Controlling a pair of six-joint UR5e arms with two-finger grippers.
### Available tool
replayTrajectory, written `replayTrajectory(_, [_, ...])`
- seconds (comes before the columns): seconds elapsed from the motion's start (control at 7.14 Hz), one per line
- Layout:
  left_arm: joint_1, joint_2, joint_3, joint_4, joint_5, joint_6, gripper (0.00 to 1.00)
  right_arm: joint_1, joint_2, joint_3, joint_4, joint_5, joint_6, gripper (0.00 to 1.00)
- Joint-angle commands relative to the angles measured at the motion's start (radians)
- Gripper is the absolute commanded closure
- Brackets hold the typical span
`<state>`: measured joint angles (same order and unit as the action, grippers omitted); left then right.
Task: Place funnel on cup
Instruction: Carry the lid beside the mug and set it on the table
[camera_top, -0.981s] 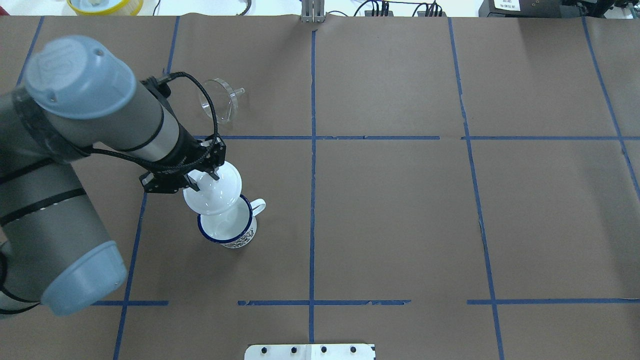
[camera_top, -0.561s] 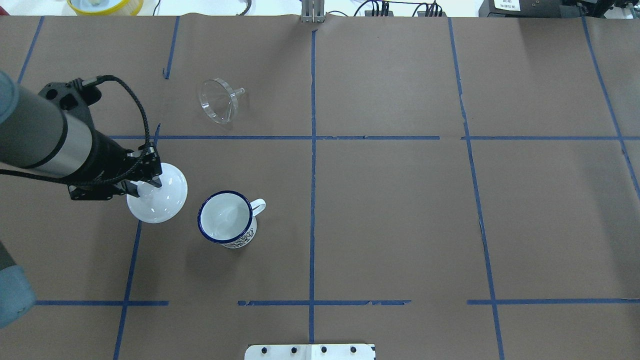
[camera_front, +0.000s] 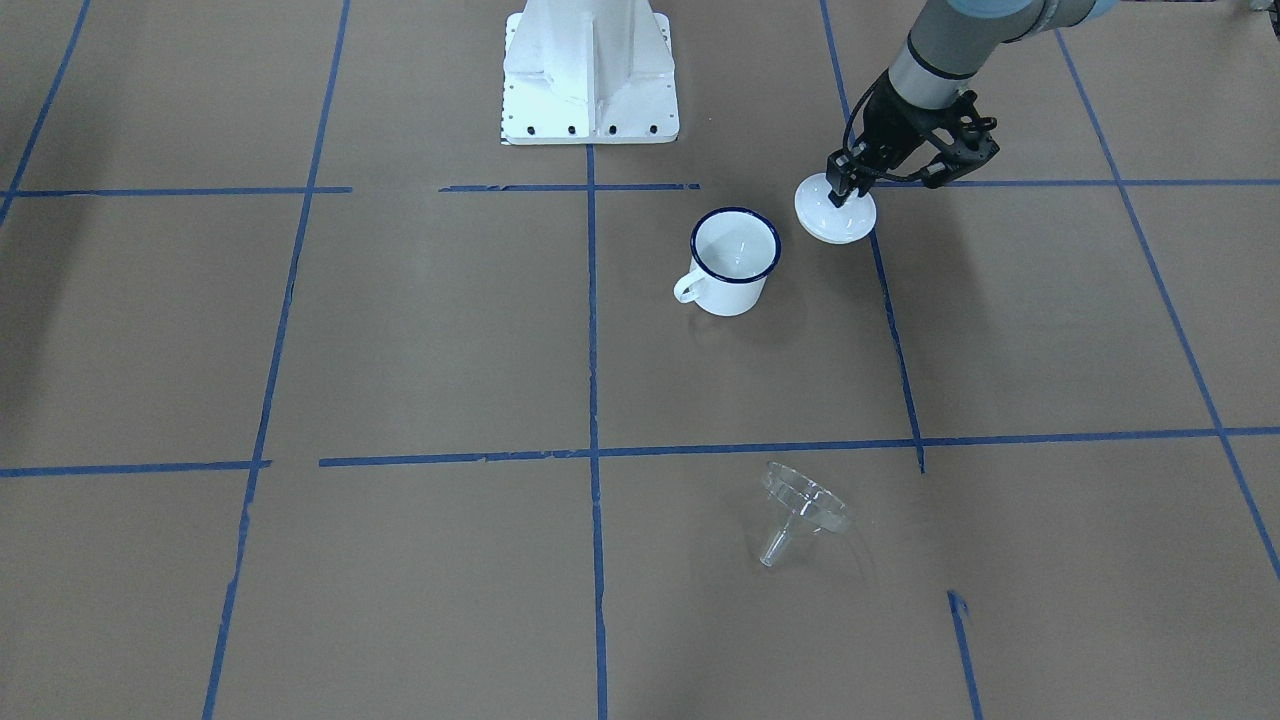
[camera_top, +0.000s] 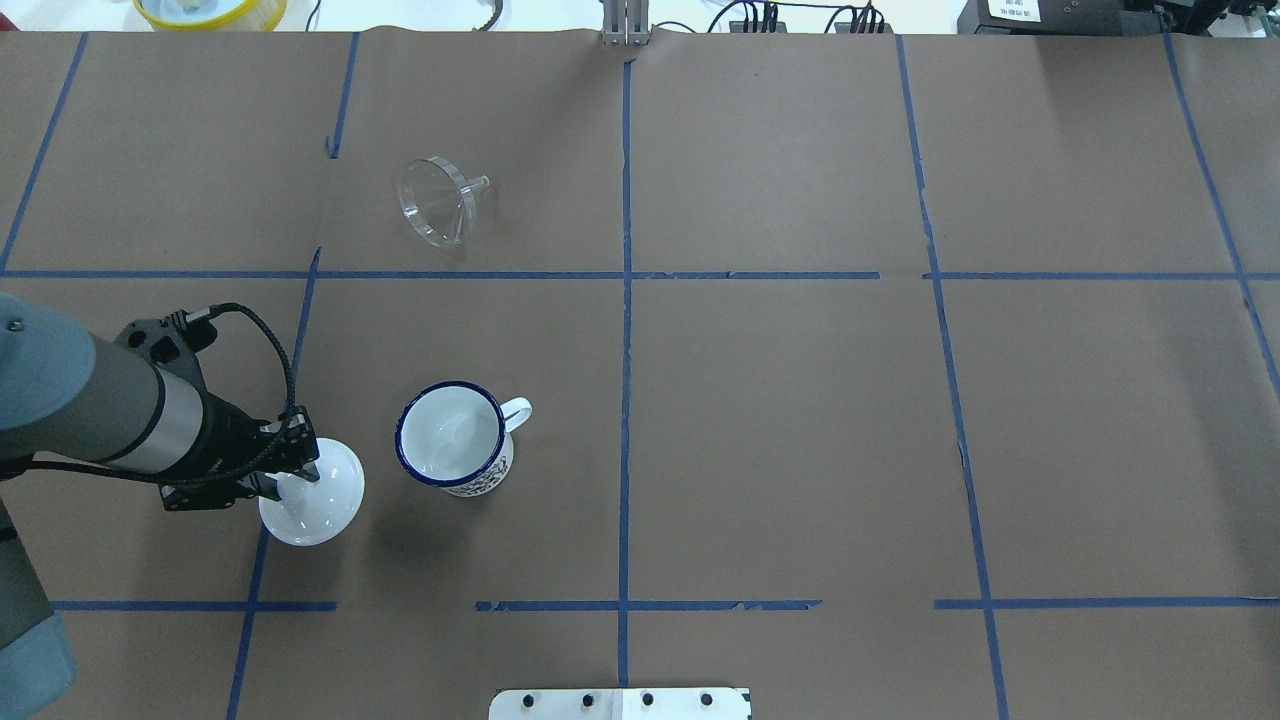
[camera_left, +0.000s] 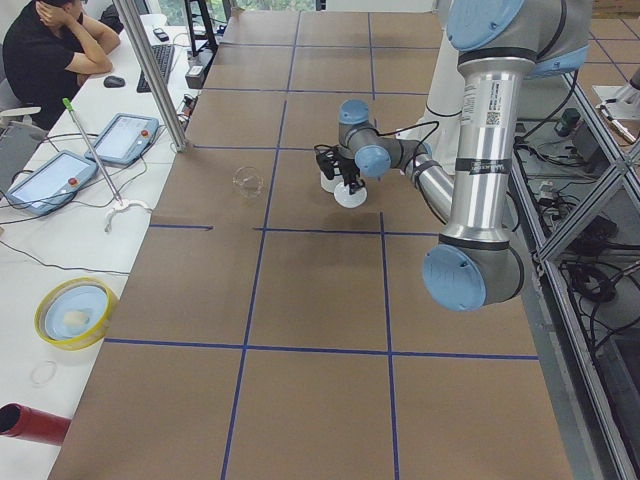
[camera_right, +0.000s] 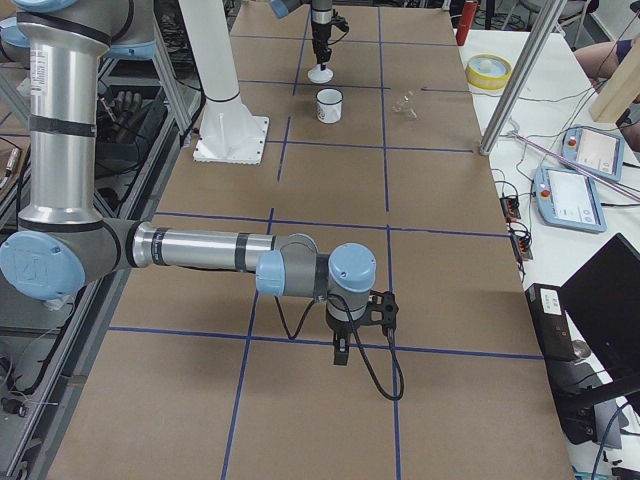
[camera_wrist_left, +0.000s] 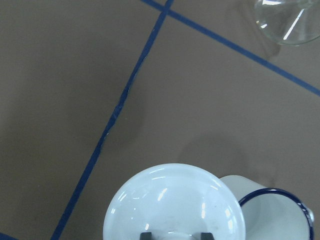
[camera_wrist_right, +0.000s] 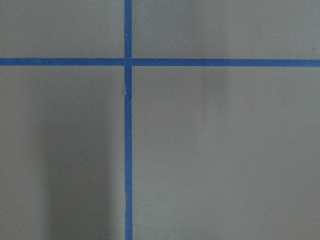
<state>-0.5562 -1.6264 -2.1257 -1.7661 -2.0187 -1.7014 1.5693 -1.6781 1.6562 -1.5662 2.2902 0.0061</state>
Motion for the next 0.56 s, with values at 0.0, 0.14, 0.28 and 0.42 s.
replayTrajectory(0.0, [0.025, -0.048, 0.088, -0.012, 0.002, -0.004, 1.00, 0.000, 0.000, 0.000, 0.000, 0.000, 0.000, 0.00])
replayTrajectory(0.14, [0.025, -0.053, 0.113, -0.013, 0.003, -0.003, 1.00, 0.000, 0.000, 0.000, 0.000, 0.000, 0.000, 0.00])
replayTrajectory(0.28, [0.025, -0.062, 0.136, -0.027, 0.006, -0.001, 1.00, 0.000, 0.000, 0.000, 0.000, 0.000, 0.000, 0.00])
replayTrajectory(0.42, [0.024, -0.052, 0.138, -0.033, 0.008, -0.001, 1.00, 0.000, 0.000, -0.001, 0.000, 0.000, 0.000, 0.00])
